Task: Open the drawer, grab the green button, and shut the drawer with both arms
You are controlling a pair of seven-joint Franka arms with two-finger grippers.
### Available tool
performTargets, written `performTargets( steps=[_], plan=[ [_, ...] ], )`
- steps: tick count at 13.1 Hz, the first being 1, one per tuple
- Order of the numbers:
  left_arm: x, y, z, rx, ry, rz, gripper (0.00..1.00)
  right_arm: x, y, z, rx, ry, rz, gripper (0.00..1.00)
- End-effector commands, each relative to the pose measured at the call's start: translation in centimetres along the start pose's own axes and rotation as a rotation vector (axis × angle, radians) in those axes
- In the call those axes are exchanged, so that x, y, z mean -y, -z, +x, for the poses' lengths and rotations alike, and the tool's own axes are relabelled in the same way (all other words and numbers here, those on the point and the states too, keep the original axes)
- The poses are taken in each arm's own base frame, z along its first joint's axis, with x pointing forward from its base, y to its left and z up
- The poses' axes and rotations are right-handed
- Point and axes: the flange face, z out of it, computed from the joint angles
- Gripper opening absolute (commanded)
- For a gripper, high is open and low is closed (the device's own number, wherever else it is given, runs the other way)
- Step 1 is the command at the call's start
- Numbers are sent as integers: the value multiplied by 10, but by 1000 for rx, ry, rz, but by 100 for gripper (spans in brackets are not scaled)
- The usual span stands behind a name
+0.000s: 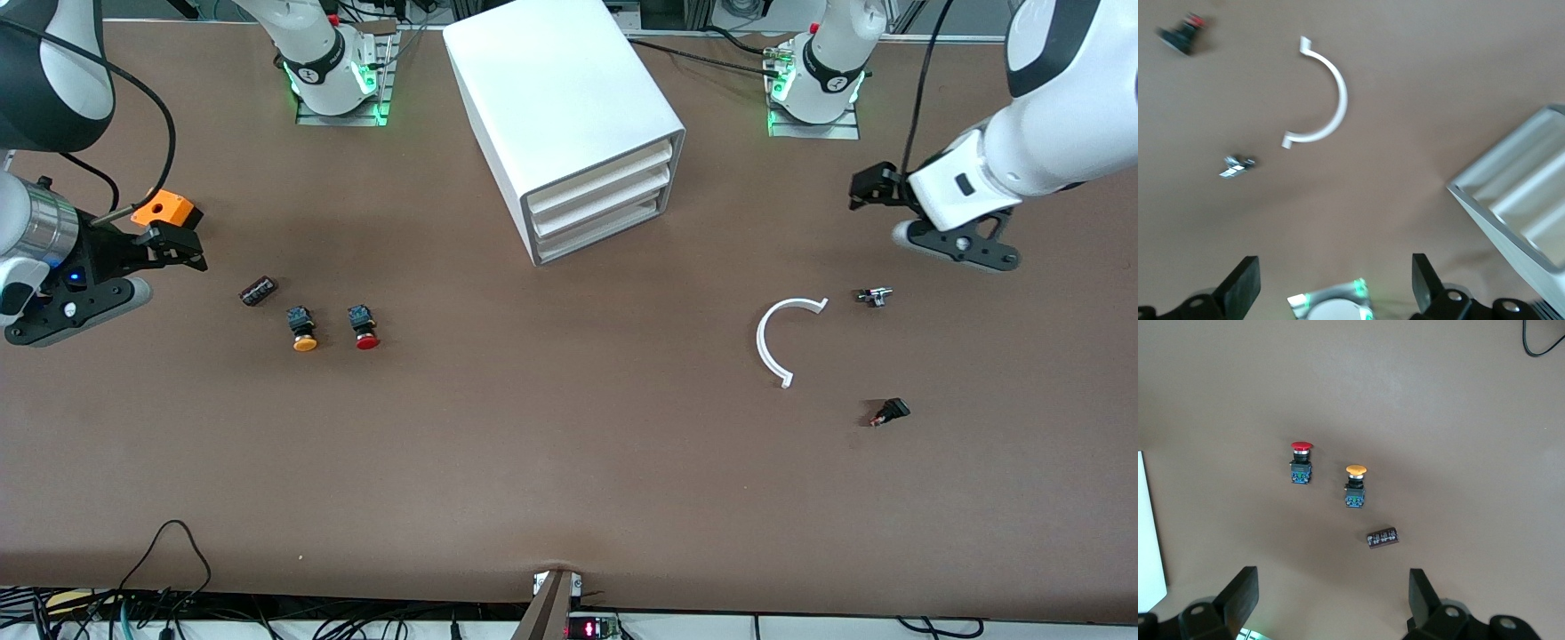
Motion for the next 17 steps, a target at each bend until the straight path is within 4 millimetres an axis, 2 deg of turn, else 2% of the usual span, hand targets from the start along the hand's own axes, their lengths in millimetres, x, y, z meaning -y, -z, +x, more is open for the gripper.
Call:
performTargets(
  steps=[1,2,3,5,7,9,11,12,14,15,17],
  plan=[
    [-9,-27,7,150,-49,-144,100,15,-5,13,-16,20,15,100],
    [-13,-48,9,256,-89,-241,100,24,-10,21,-23,42,13,100],
    [-14,-63,13,317,-99,-296,100,26,-18,30,-29,51,14,100],
    [-17,-81,21,365,-105,-364,100,49,-29,49,-48,101,3,100],
    [-19,-118,46,398,-118,-481,100,101,-33,71,-80,172,-26,100],
    [-17,-146,73,299,-196,-591,100,111,-34,84,-142,199,-31,100],
    [-25,-182,95,227,-266,-722,100,123,-30,91,-214,195,53,100],
    [-25,-199,99,175,-276,-784,100,124,-31,92,-219,194,71,100],
    [-20,-250,99,80,-308,-897,100,127,-33,94,-221,231,69,100],
    [-19,-268,96,39,-315,-936,100,141,-34,96,-220,278,69,100],
    [-25,-294,91,-25,-372,-925,100,154,-33,96,-212,304,70,100]
  ],
)
